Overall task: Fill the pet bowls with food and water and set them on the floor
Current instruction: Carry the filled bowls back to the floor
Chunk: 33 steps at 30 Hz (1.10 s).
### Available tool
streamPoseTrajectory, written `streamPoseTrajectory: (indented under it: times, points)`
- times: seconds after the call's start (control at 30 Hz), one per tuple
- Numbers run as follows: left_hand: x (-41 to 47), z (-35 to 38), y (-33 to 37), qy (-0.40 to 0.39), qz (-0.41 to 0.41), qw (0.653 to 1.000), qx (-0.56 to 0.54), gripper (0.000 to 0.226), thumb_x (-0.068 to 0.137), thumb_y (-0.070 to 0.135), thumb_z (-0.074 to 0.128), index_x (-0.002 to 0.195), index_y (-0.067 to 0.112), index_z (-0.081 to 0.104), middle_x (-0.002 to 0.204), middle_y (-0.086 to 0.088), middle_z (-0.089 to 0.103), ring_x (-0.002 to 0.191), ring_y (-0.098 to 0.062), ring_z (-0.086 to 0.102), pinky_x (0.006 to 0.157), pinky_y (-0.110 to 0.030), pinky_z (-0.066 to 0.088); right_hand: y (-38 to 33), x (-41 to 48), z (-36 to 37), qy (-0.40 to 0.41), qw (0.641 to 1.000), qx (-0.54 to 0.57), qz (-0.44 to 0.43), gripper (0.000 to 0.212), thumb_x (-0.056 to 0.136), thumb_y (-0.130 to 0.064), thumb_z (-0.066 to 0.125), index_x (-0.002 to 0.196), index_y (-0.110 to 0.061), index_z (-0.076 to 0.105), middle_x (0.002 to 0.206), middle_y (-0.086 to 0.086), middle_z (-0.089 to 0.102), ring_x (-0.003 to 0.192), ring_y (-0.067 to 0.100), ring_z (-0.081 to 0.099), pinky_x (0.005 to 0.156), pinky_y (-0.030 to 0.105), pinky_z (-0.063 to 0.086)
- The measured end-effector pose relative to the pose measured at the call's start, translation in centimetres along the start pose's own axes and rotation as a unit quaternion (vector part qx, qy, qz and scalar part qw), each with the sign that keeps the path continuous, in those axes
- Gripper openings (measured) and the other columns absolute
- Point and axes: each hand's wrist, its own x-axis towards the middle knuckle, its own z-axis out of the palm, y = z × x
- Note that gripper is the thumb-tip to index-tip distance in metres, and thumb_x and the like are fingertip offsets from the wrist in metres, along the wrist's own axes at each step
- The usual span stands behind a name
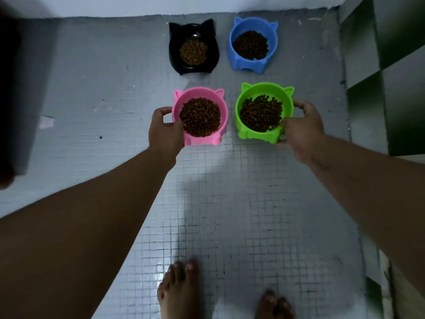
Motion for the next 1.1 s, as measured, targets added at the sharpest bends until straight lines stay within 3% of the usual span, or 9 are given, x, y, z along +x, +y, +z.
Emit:
streamPoseTrajectory:
  times: [0.17, 0.43, 0.6, 0.73, 0.8, 0.87, 0.97, 1.03, 1.1]
  points:
    - [2.7, 0.9, -1.4, 0.002, 0.016, 0.999, 0.035, 0.03, 0.096, 0.016, 0.067, 0.117, 0.028, 0.05, 0.106, -0.006, 0.067, 0.101, -0.027, 0.07, 0.084, -0.053, 0.062, 0.9, 3.2, 1.5, -0.013, 1.0, -0.024, -0.012, 0.051, 0.088, 0.005, 0.051, 0.124, -0.031, 0.056, 0.121, 0.011, 0.063, 0.097, 0.034, 0.068, 0.069, 0.057, 0.06]
    - [4.4, 1.5, -1.8, 0.071, 0.045, 0.988, 0.127, 0.029, 0.1, 0.019, 0.062, 0.126, 0.019, 0.05, 0.116, -0.008, 0.066, 0.097, -0.027, 0.07, 0.075, -0.047, 0.064, 2.0, 5.3, 1.9, -0.002, 0.998, -0.064, -0.025, 0.052, 0.087, 0.003, 0.053, 0.12, -0.037, 0.057, 0.124, 0.011, 0.064, 0.099, 0.037, 0.068, 0.071, 0.062, 0.059]
    - [4.8, 1.7, -2.1, 0.094, 0.04, 0.985, 0.142, 0.019, 0.095, 0.016, 0.068, 0.108, 0.021, 0.055, 0.097, 0.0, 0.065, 0.089, -0.025, 0.07, 0.072, -0.047, 0.064, 2.7, 6.0, 1.9, -0.003, 0.992, -0.116, -0.053, 0.052, 0.084, -0.006, 0.062, 0.13, -0.028, 0.058, 0.118, 0.012, 0.068, 0.105, 0.033, 0.068, 0.092, 0.055, 0.056]
    - [5.0, 1.8, -1.8, 0.076, 0.01, 0.987, 0.138, 0.019, 0.094, 0.015, 0.069, 0.107, 0.019, 0.056, 0.086, 0.009, 0.055, 0.087, -0.029, 0.069, 0.072, -0.048, 0.064, 2.8, 6.3, 2.1, 0.002, 0.983, -0.171, -0.072, 0.054, 0.087, -0.004, 0.06, 0.138, -0.022, 0.055, 0.121, 0.012, 0.068, 0.111, 0.032, 0.065, 0.1, 0.046, 0.052]
    - [4.8, 1.6, -1.3, 0.058, 0.005, 0.984, 0.167, 0.024, 0.094, 0.017, 0.07, 0.112, 0.016, 0.055, 0.091, 0.003, 0.058, 0.087, -0.029, 0.069, 0.072, -0.045, 0.064, 2.1, 6.1, 2.0, -0.007, 0.972, -0.221, -0.082, 0.053, 0.088, -0.009, 0.063, 0.139, -0.019, 0.055, 0.118, 0.01, 0.067, 0.114, 0.03, 0.064, 0.101, 0.036, 0.051]
    - [4.4, 1.5, -0.2, 0.046, 0.015, 0.977, 0.206, 0.036, 0.093, 0.021, 0.069, 0.124, 0.012, 0.053, 0.104, -0.004, 0.06, 0.084, -0.025, 0.067, 0.062, -0.036, 0.06, 0.7, 5.6, 1.8, -0.006, 0.959, -0.272, -0.085, 0.059, 0.089, -0.014, 0.065, 0.146, -0.018, 0.048, 0.133, 0.012, 0.061, 0.123, 0.029, 0.058, 0.106, 0.032, 0.045]
    - [3.0, 1.2, 2.8, 0.047, 0.045, 0.967, 0.248, 0.053, 0.092, 0.027, 0.068, 0.138, 0.009, 0.048, 0.111, -0.004, 0.051, 0.082, -0.018, 0.055, 0.05, -0.021, 0.039, -1.7, 4.2, 1.5, 0.001, 0.95, -0.296, -0.101, 0.064, 0.088, -0.018, 0.066, 0.148, -0.02, 0.043, 0.138, 0.013, 0.057, 0.125, 0.029, 0.056, 0.106, 0.03, 0.044]
    - [1.3, 0.9, 4.8, 0.026, 0.088, 0.963, 0.253, 0.055, 0.093, 0.027, 0.068, 0.141, 0.012, 0.047, 0.122, -0.007, 0.053, 0.096, -0.022, 0.057, 0.056, -0.019, 0.042, -3.3, 2.4, 1.4, -0.008, 0.948, -0.294, -0.122, 0.063, 0.088, -0.02, 0.067, 0.147, -0.022, 0.043, 0.13, 0.012, 0.06, 0.117, 0.027, 0.059, 0.102, 0.031, 0.046]
    - [-1.0, 0.4, 6.9, -0.014, 0.138, 0.956, 0.259, 0.057, 0.094, 0.027, 0.069, 0.145, 0.018, 0.044, 0.135, -0.011, 0.053, 0.111, -0.026, 0.059, 0.073, -0.025, 0.052, -5.2, 0.1, 1.0, -0.031, 0.947, -0.284, -0.144, 0.062, 0.089, -0.019, 0.066, 0.146, -0.026, 0.045, 0.121, 0.007, 0.058, 0.108, 0.022, 0.058, 0.1, 0.032, 0.049]
